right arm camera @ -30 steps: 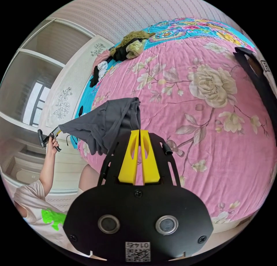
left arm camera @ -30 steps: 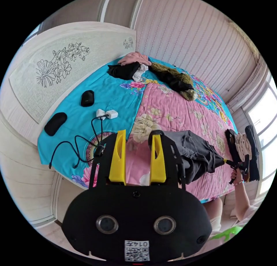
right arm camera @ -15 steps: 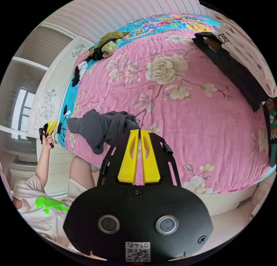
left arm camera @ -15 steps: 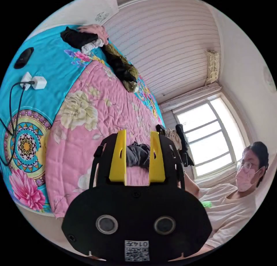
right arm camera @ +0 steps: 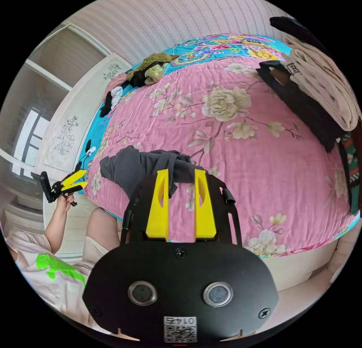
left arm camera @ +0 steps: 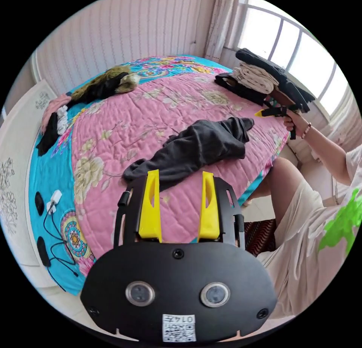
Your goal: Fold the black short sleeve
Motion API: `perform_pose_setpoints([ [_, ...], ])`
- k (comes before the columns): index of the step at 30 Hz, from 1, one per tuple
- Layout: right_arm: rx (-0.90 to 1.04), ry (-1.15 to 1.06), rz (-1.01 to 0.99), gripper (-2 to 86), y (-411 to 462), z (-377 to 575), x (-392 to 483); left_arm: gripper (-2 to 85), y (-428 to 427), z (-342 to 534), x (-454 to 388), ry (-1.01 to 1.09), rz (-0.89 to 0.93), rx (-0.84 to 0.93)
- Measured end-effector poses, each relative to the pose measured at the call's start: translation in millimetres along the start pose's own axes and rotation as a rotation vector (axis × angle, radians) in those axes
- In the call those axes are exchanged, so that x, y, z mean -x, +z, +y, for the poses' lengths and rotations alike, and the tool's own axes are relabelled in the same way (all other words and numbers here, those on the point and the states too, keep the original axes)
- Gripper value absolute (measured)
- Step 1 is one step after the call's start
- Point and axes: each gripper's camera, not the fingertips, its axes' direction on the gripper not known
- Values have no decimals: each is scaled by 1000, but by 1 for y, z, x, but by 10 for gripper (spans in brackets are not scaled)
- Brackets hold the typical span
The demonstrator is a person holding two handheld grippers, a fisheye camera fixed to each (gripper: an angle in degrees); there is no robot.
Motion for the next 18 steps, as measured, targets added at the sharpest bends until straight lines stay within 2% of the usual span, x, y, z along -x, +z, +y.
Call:
perform_pose_setpoints([
  [4,40,-20,16,110,15,0,9,157,38,-46,-80,189,104,-15],
  [8,92,-40,21,96,34,2,19,97,82,-81,-130,269,-12,-30],
  [11,149,-12,51,54,51,4,17,4,113,-94,-133,241,-89,28],
  [13,126,-21,11,29,49,7,17,-4,111,-99,-124,218,-53,37],
  [18,-20,-54,-132,10,7,19,11,-9,53,-98,-74,103,10,-89],
])
